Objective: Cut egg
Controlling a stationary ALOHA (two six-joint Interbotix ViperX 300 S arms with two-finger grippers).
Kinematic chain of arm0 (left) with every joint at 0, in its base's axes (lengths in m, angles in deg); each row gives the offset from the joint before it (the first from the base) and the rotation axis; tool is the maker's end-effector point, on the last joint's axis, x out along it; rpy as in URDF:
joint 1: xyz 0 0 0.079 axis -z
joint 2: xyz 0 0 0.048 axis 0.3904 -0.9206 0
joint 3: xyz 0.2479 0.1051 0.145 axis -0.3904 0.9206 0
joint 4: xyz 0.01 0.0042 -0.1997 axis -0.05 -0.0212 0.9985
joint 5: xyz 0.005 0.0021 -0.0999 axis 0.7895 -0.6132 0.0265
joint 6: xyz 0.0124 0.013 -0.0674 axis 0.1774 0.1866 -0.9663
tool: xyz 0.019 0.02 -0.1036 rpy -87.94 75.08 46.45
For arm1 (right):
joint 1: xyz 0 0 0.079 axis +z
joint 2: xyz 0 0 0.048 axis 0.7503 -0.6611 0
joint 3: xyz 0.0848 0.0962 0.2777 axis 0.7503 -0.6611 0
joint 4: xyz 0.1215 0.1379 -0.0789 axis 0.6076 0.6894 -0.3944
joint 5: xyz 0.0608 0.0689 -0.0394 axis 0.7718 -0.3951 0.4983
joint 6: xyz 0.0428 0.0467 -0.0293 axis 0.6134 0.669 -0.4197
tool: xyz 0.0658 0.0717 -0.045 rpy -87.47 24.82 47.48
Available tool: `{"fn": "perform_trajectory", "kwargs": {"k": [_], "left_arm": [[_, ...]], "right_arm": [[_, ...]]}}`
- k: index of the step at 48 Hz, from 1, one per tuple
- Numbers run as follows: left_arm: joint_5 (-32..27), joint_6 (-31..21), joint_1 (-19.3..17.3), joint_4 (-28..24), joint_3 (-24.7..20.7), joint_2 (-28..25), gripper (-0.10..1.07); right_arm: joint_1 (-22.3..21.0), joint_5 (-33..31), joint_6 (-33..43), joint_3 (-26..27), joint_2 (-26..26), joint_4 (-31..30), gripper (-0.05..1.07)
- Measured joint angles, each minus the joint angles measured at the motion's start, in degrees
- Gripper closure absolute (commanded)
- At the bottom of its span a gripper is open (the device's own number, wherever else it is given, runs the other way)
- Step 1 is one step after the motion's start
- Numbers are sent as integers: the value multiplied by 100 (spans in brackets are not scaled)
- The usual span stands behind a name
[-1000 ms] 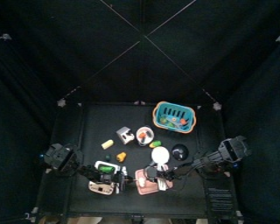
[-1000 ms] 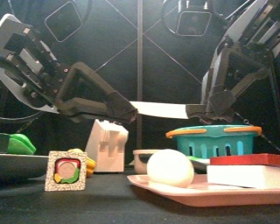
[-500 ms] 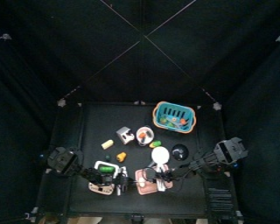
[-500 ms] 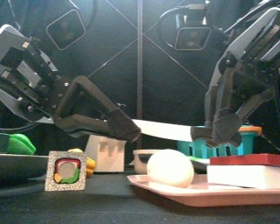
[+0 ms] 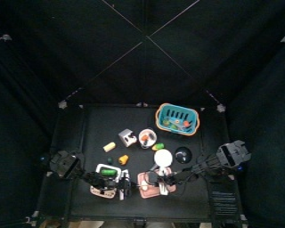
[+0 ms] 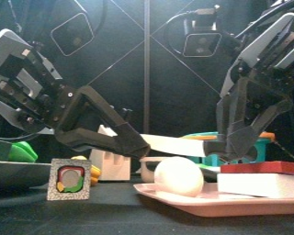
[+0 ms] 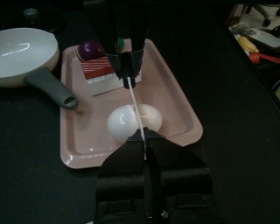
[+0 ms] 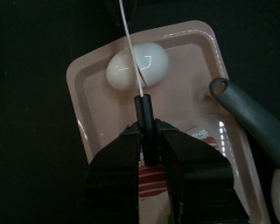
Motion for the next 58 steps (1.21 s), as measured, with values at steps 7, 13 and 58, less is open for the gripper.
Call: {"fn": "perform_trajectory", "kwargs": {"k": [7, 13, 58], "left_arm": [[0, 0, 0, 70, -9, 0, 67], [0, 0, 0, 114, -9, 0, 67], [-97, 18, 53, 141, 9, 132, 67]], "right_arm": [[0, -44, -9, 9, 0, -9, 57], [0, -44, -9, 0, -9, -26, 57], [0, -158, -35, 97, 0, -26, 57]]}}
